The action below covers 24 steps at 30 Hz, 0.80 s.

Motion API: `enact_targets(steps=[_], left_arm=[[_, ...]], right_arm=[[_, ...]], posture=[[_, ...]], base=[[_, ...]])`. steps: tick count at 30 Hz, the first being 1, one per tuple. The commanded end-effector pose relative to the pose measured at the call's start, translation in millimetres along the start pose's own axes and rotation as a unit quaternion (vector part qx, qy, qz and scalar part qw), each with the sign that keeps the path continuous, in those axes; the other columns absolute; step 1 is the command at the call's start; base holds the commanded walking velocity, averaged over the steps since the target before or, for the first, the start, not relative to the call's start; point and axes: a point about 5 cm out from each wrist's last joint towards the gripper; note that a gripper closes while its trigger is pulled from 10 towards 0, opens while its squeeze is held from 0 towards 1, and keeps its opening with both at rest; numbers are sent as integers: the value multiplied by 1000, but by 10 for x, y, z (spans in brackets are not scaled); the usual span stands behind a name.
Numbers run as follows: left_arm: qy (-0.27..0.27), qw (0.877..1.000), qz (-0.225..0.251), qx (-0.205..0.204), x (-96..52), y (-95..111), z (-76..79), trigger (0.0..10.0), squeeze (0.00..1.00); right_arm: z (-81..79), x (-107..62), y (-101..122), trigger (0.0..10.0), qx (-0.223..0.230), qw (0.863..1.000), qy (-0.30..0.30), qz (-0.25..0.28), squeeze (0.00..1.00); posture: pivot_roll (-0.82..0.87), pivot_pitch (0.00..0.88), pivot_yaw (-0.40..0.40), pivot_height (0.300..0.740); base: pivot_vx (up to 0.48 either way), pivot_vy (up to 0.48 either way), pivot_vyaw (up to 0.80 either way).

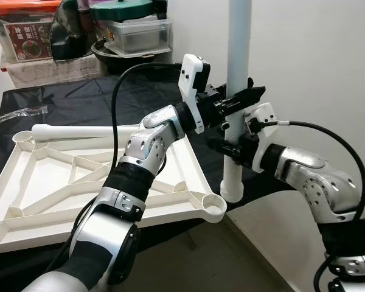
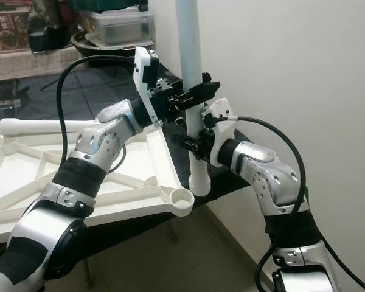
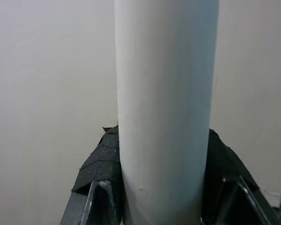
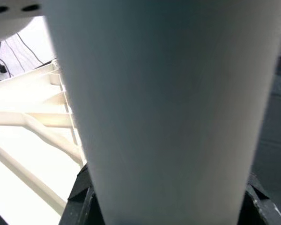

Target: Building children table

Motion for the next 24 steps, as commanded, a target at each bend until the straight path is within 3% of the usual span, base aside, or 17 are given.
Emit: enact_targets(steps=[1,10,11,16,21,22,24], left_arm=[[-15,1000,3,4,53,20,37,10000,0],[28,1000,-5,-14,52,0,-38,10000,0],[45,999,-3,-22,41,-3,-70,10000,1000],[74,997,5,-35,12,8,-132,10000,1000],[96,995,0,-22,-11,12,-175,10000,1000],[110,994,1,-15,-36,19,-199,10000,0],[128,992,3,-16,-72,22,-231,10000,0]], right_arm=[[-31,38,-15,0,13,1000,12,-5,0],[-10,31,11,0,3,1000,7,1,0],[4,21,8,0,1,1000,5,1,0],[47,-19,2,0,-1,1000,-6,3,0],[93,-74,-9,0,-1,1000,-18,6,0],[125,-112,-19,0,-3,1000,-27,7,0],[175,-159,-22,0,-4,999,-43,11,0]], posture=[[26,0,-67,740],[26,0,-66,740],[26,0,-66,740],[27,0,-62,740],[28,0,-61,740],[28,0,-60,740],[29,0,-58,740]], base=[[0,0,0],[0,0,0],[0,0,0],[0,0,0],[0,0,0],[0,0,0],[0,0,0]])
Point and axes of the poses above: a point about 5 cm out from each wrist's last joint towards the gripper, its own x axis pointing out of the wrist towards the gripper, its own y axis along the axis of the wrist's last joint, z = x × y, and after that the axes turned 13 degrees about x, right-handed
